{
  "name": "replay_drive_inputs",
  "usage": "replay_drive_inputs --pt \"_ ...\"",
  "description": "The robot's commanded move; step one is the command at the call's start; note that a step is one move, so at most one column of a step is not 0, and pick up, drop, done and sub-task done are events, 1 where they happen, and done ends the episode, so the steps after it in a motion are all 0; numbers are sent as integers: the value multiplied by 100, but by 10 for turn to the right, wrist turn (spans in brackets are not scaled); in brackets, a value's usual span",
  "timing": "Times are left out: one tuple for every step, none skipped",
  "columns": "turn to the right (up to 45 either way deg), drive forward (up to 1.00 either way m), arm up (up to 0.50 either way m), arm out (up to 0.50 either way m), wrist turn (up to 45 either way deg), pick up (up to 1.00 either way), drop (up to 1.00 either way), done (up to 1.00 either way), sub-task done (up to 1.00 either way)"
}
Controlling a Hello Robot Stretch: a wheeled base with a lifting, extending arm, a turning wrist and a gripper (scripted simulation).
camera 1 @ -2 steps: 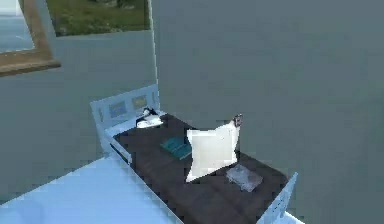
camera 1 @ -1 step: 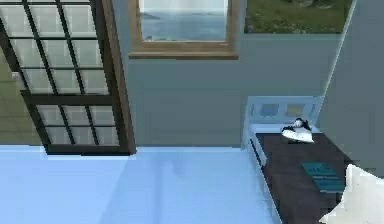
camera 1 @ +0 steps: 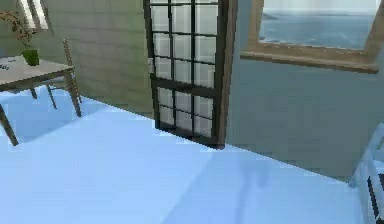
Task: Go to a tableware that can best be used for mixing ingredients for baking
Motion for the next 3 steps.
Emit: replay_drive_inputs --pt "0 85 0 0 0 0 0 0 0" --pt "-450 0 0 0 0 0 0 0 0" --pt "-180 0 0 0 0 0 0 0 0"
